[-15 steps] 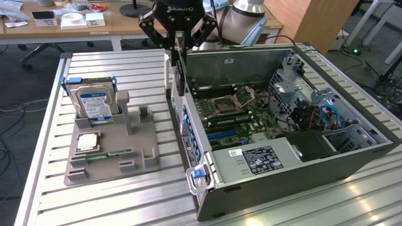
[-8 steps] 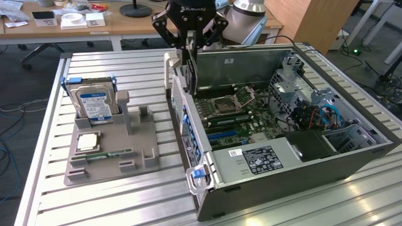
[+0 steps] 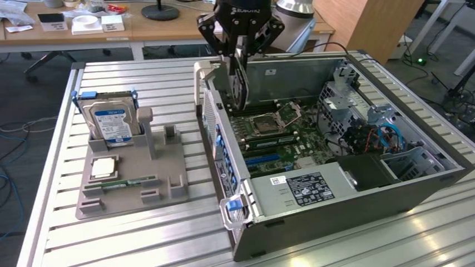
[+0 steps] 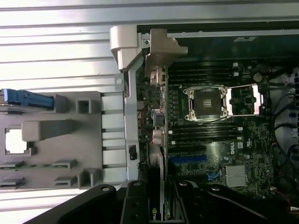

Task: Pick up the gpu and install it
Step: 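Pick up the gpu and move the gpu toward the slot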

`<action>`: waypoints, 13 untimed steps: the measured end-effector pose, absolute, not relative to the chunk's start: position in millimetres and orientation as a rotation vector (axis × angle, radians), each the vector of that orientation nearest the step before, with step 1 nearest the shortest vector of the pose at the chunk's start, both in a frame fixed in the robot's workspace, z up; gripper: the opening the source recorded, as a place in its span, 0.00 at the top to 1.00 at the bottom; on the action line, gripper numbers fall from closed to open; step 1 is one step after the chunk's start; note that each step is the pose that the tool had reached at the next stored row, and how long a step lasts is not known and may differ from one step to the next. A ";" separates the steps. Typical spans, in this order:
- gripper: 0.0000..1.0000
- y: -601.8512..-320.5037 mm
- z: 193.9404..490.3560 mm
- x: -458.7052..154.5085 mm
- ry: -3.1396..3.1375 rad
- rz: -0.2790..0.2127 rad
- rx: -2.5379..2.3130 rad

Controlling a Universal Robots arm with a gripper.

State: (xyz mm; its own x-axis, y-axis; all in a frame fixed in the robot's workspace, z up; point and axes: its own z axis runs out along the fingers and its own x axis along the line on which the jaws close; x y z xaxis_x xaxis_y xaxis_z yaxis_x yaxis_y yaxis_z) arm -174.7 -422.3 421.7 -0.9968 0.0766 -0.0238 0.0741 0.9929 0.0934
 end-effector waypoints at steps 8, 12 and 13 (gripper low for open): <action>0.74 -422.3 421.8 -147.1 3.108 0.155 0.118; 0.74 -422.2 421.7 -133.5 3.108 0.160 0.118; 0.74 -422.2 421.7 -130.1 3.108 0.161 0.118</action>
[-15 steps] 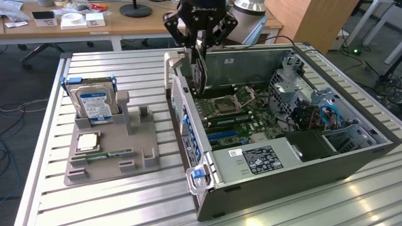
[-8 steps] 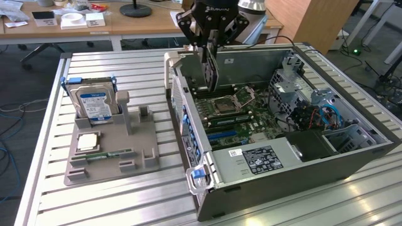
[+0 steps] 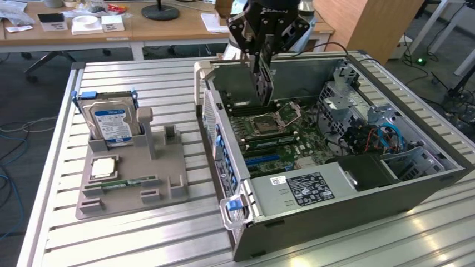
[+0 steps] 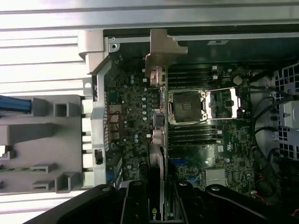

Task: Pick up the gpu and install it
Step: 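Pick up the gpu and move the gpu toward the slot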

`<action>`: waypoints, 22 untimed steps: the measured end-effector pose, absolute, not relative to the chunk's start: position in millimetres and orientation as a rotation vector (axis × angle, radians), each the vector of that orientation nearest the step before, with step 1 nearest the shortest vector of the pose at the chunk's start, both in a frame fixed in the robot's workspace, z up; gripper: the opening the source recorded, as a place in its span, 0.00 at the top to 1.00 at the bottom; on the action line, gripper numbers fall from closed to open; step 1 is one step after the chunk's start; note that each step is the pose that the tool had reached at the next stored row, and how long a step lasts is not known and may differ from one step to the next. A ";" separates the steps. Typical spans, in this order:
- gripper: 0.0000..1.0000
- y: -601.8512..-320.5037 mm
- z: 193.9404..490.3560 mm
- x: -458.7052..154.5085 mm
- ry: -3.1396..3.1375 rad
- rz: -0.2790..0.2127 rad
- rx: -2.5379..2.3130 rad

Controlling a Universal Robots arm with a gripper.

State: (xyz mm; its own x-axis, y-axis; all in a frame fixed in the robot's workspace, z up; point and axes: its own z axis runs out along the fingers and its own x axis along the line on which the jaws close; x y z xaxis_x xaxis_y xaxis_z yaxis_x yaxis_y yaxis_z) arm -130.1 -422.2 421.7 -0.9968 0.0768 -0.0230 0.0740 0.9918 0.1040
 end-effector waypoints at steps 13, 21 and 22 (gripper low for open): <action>0.74 -422.1 421.7 -78.2 3.108 0.172 0.118; 0.74 -422.1 421.7 -41.9 3.108 0.174 0.118; 0.74 -422.1 421.7 -37.4 3.108 0.174 0.118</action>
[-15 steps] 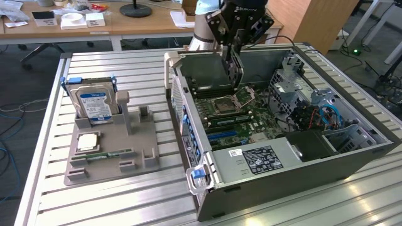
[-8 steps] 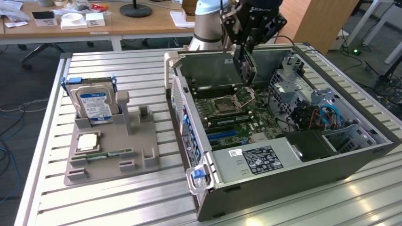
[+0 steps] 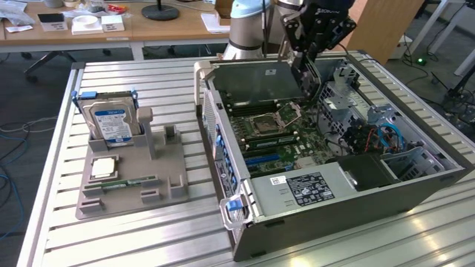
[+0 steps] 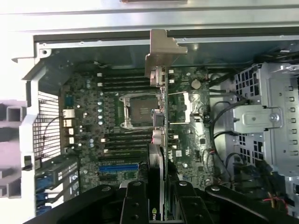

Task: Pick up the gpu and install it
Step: 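Pick up the gpu and move the gpu toward the slot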

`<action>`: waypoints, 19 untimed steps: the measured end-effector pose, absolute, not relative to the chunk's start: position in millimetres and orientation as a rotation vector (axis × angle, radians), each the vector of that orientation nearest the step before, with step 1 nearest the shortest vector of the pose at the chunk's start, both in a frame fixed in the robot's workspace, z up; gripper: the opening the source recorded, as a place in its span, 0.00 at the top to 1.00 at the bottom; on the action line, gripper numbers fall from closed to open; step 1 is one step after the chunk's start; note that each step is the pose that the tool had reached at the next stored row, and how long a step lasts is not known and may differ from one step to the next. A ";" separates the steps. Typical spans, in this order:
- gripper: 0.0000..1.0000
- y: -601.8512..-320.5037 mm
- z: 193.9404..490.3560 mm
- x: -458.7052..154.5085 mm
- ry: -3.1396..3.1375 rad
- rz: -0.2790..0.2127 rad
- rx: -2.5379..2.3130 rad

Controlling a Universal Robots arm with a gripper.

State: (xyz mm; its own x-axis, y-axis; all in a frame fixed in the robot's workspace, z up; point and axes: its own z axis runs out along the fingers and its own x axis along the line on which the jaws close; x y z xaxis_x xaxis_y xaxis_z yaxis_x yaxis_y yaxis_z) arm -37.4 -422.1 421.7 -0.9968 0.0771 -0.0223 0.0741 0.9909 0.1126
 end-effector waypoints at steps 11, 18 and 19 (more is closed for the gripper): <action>0.74 -422.1 421.6 6.1 3.108 0.174 0.118; 0.74 -422.1 421.0 30.0 3.108 0.175 0.115; 0.74 -422.1 420.9 33.9 3.108 0.175 0.114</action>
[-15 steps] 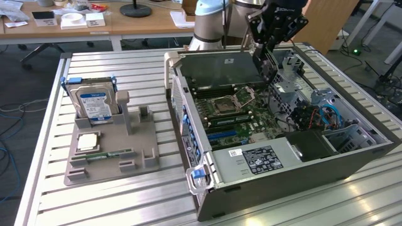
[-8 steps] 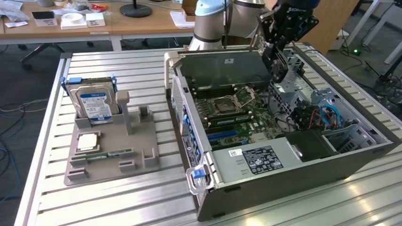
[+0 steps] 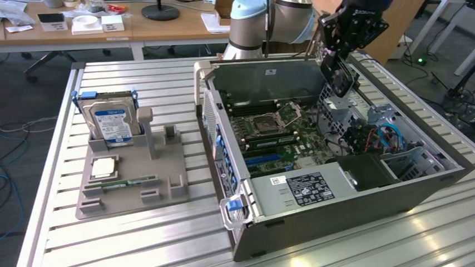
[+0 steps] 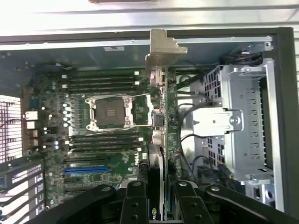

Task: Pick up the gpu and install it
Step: 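Pick up the gpu and move the gpu toward the slot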

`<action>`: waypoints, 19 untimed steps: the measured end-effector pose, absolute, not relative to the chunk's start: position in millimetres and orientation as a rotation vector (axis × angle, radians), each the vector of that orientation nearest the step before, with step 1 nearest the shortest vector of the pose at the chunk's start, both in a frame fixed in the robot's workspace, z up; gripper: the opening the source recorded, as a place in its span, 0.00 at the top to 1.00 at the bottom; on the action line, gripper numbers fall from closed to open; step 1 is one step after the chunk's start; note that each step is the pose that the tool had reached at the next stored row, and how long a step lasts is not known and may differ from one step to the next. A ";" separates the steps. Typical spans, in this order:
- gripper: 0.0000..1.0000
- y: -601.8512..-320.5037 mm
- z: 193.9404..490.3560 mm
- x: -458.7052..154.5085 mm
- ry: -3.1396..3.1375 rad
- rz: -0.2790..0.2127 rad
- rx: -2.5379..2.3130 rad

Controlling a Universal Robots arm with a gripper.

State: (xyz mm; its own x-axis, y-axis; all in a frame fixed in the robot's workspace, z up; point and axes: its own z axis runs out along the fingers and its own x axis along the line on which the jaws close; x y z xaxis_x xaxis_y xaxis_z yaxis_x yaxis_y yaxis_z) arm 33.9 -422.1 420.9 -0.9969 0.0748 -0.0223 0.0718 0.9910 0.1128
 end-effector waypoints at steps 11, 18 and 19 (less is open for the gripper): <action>0.74 -424.6 420.1 60.7 3.109 0.175 0.100; 0.74 -431.8 420.1 62.7 3.109 0.175 0.098; 0.74 -431.8 420.1 62.8 3.109 0.175 0.098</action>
